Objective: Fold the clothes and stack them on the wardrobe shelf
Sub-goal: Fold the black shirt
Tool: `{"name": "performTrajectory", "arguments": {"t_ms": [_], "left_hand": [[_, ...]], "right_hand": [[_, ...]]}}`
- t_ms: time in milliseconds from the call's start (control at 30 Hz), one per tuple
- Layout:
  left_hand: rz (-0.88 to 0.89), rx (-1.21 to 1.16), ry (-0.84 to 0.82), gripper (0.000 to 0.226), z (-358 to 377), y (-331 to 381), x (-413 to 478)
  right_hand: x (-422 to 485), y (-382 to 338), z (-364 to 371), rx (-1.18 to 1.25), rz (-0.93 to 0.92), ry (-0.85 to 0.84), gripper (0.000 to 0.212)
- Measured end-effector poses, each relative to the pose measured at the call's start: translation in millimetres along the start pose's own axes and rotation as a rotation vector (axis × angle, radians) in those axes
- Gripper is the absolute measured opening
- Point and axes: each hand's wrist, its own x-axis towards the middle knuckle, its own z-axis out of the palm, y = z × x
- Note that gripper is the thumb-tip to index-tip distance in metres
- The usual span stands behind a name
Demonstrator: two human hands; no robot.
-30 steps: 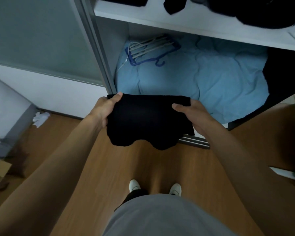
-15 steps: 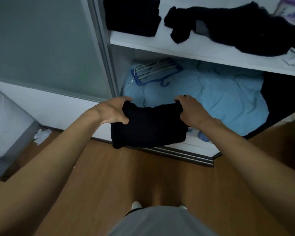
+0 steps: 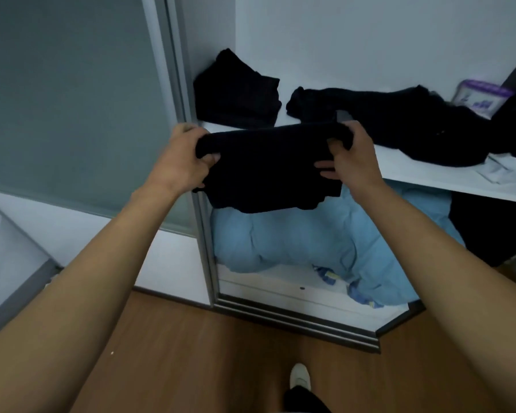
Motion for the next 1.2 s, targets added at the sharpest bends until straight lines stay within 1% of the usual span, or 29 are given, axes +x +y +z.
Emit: {"name": "performTrajectory", "arguments": {"t_ms": [67, 133, 167, 233, 300, 333, 433, 467, 533, 633, 733, 767, 800, 833, 867, 900, 933, 967, 1000, 1033, 1067, 1100, 1133, 1167, 1200], "left_hand": [[-0.113, -0.349, -0.008, 0.016, 0.3, 7.8, 16.2], [-0.126, -0.670, -0.011, 0.023, 2.9, 17.3, 32.4], [-0.091, -0.755, 0.004, 0.025, 5.0, 22.1, 41.1], [0.001, -0.779, 0.063, 0.026, 10.2, 30.7, 61.7], [0.102, -0.678, 0.117, 0.024, 15.1, 38.6, 82.8], [0.156, -0.587, 0.139, 0.023, 16.9, 41.9, 93.0], [0.298, -0.221, 0.210, 0.032, 19.4, 54.5, 126.7], [0.339, -0.149, 0.217, 0.034, 20.3, 58.9, 139.3], [0.429, -0.041, 0.225, 0.029, 23.9, 62.8, 167.9], [0.493, 0.169, 0.296, 0.024, 29.2, 57.6, 207.3], [0.477, 0.300, 0.303, 0.028, 42.5, 46.8, 233.2], [0.445, 0.324, 0.270, 0.028, 49.9, 41.6, 239.7], [0.385, 0.340, 0.203, 0.027, 57.6, 35.9, 243.1], [0.283, 0.367, 0.112, 0.025, 64.1, 31.2, 244.0], [0.150, 0.419, 0.015, 0.024, 69.0, 25.7, 243.7], [0.039, 0.475, -0.060, 0.022, 73.3, 18.7, 242.7], [-0.019, 0.517, -0.073, 0.021, 76.4, 11.8, 241.7], [-0.016, 0.545, -0.008, 0.022, 77.5, 6.6, 242.1], [0.027, 0.569, 0.103, 0.024, 77.7, 3.7, 246.4], [0.079, 0.601, 0.221, 0.028, 78.1, 2.8, 256.2], [0.115, 0.638, 0.307, 0.032, 79.0, 4.1, 268.4], [0.130, 0.665, 0.344, 0.037, 80.8, 6.9, 281.1], [0.117, 0.684, 0.326, 0.041, 83.8, 9.0, 294.1], [0.081, 0.696, 0.258, 0.045, 88.0, 9.0, 305.8], [0.022, 0.706, 0.159, 0.049, 92.4, 6.1, 314.8]], "right_hand": [[24.7, -3.7, 1.3, 0.100, 0.033, 0.007, 0.017], [55.2, -4.9, 3.9, 0.229, 0.103, 0.008, 0.025], [72.5, -5.5, 5.3, 0.308, 0.154, -0.003, 0.031], [107.0, -9.2, 10.0, 0.487, 0.242, -0.025, 0.040], [142.6, -13.4, 15.6, 0.672, 0.268, -0.058, 0.032], [160.9, -16.9, 19.1, 0.740, 0.255, -0.076, 0.027], [219.8, -31.8, 33.7, 0.957, 0.199, -0.165, 0.025], [241.0, -37.6, 39.2, 1.026, 0.182, -0.190, 0.021], [284.1, -50.5, 51.4, 1.134, 0.157, -0.234, 0.014], [345.3, -65.4, 74.1, 1.254, 0.213, -0.333, 0.020], [396.4, -67.5, 98.0, 1.302, 0.319, -0.376, 0.019], [411.2, -63.1, 106.2, 1.264, 0.339, -0.387, 0.022], [425.8, -56.1, 112.8, 1.172, 0.361, -0.375, 0.024], [439.5, -46.4, 118.7, 1.021, 0.387, -0.345, 0.026], [452.1, -34.2, 122.7, 0.778, 0.412, -0.288, 0.027], [462.2, -18.6, 124.7, 0.485, 0.421, -0.230, 0.025], [470.3, -3.8, 125.9, 0.213, 0.393, -0.176, 0.022], [476.6, 8.9, 130.0, 0.022, 0.298, -0.139, 0.023], [480.0, 17.7, 135.9, -0.094, 0.133, -0.146, 0.027], [480.2, 21.7, 143.8, -0.152, -0.043, -0.214, 0.031], [475.6, 22.7, 153.7, -0.185, -0.174, -0.341, 0.035], [469.6, 23.7, 164.4, -0.240, -0.268, -0.494, 0.040], [464.5, 26.9, 175.6, -0.352, -0.337, -0.636, 0.045], [459.8, 32.3, 186.9, -0.518, -0.398, -0.735, 0.050], [457.2, 36.6, 196.2, -0.701, -0.447, -0.773, 0.055]]}}
